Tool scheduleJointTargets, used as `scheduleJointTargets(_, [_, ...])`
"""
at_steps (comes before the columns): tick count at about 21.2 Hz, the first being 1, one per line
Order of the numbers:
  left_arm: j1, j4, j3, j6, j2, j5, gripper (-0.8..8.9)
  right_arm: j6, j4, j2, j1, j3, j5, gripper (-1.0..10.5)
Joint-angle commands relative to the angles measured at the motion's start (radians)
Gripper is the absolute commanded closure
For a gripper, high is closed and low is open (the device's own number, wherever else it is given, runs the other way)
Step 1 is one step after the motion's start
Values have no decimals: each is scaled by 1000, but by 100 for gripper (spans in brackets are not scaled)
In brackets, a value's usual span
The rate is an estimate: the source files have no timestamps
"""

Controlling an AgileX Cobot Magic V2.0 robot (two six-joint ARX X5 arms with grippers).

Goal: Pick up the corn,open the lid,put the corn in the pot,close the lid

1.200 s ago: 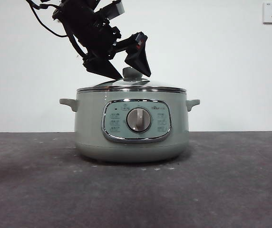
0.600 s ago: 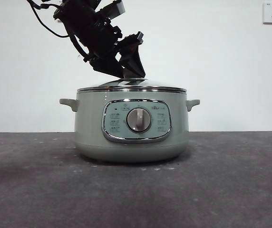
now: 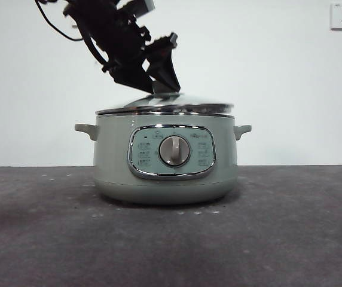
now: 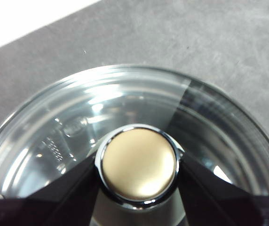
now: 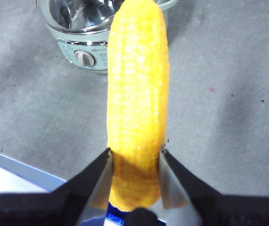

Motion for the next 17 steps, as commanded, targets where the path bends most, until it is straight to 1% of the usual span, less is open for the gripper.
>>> scheduleJointTargets(1, [-2, 37, 35, -10, -68, 5, 822, 6, 6, 0, 0, 1, 0, 962])
scheduleJointTargets(4, [-2, 17, 35, -10, -132, 4, 822, 6, 11, 0, 0, 1, 0, 962])
scheduleJointTargets(7, [16, -51, 35, 0, -231, -3, 822, 3, 67, 23, 0, 1, -11, 962])
scheduleJointTargets(10, [55, -109, 35, -2, -351, -3, 822, 2, 171, 84, 1, 1, -84, 962])
scheduleJointTargets(12, [91, -184, 35, -1, -438, -2, 822, -1, 254, 152, 1, 1, -138, 962])
scheduleJointTargets(15, [139, -311, 34, 37, -553, -2, 822, -1, 420, 288, 2, 5, -213, 963])
scheduleJointTargets(17, [162, -378, 33, 48, -616, -3, 821, -2, 484, 401, 2, 47, -252, 963])
